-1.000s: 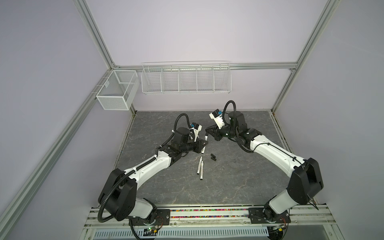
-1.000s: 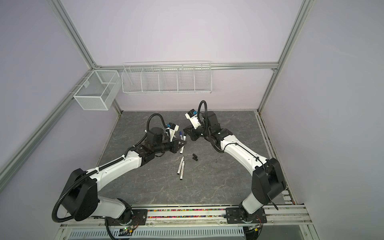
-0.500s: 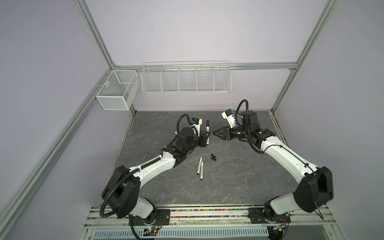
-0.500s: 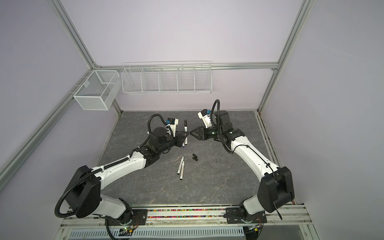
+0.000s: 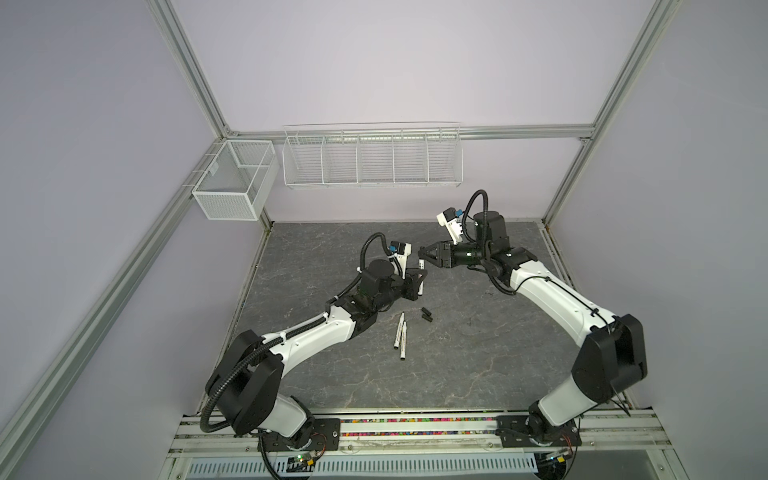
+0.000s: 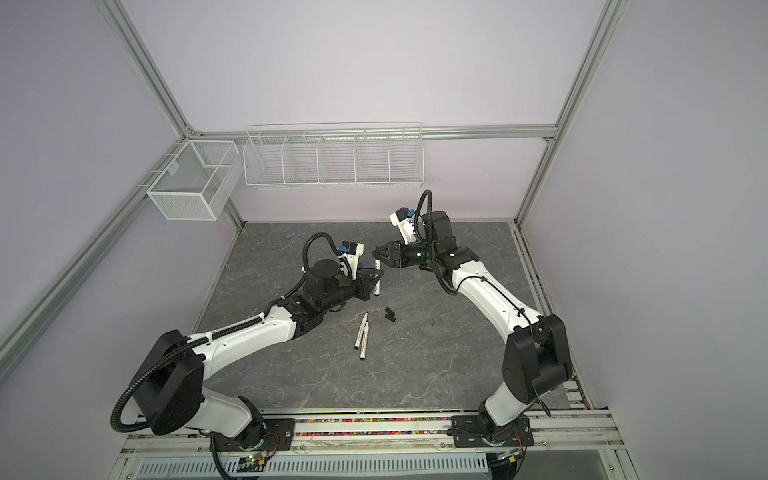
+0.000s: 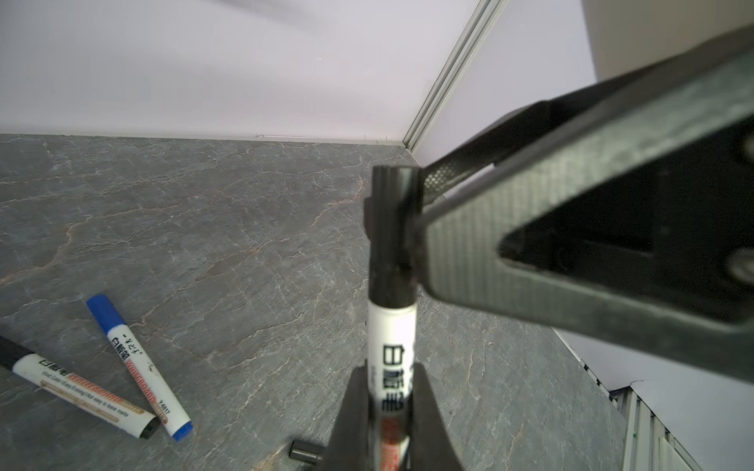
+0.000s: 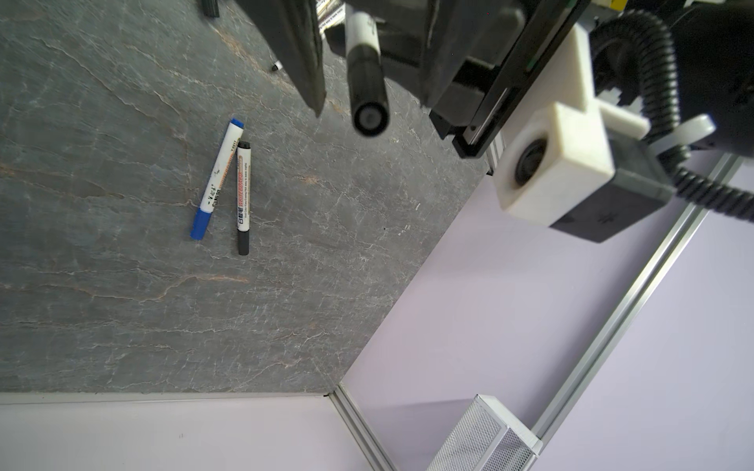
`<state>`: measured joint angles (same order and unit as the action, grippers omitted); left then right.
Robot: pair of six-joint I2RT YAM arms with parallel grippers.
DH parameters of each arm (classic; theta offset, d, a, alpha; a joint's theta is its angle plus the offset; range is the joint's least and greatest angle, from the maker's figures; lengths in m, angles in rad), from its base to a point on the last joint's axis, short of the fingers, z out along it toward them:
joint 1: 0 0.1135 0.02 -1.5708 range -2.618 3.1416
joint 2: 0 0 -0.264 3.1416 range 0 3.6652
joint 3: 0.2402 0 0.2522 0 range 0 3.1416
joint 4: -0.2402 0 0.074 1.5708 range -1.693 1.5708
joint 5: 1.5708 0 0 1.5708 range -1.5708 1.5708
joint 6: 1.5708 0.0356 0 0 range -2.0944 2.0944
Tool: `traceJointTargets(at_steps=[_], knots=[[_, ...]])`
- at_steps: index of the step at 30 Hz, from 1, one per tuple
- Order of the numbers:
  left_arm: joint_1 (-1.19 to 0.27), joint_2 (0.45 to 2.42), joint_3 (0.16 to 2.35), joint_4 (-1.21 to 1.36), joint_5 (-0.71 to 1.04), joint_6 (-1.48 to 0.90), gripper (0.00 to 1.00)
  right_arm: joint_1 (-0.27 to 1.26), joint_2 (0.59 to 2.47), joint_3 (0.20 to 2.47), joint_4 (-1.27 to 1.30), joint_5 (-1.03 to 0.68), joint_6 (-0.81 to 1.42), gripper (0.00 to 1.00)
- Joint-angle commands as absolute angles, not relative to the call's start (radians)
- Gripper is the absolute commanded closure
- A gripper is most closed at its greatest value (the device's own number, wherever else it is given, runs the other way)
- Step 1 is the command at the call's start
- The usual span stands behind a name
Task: Insert the pens into the pen caps
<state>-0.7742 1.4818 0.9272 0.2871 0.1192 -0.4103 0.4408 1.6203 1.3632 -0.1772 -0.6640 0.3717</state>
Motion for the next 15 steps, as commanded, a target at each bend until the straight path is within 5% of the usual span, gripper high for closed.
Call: traceJointTargets(at_steps=[1,15], knots=[[-0.784,1.484,0.919,0.307,0.101,-0.41,1.0,0.451,1.633,1.389,-0.141,-0.696,0.389,0.63],[-0.784,1.484,0.933,0.287,0.126,-0.394,1.0,0.449,1.646,1.385,-0.11,-0.696,0.414,0.67]])
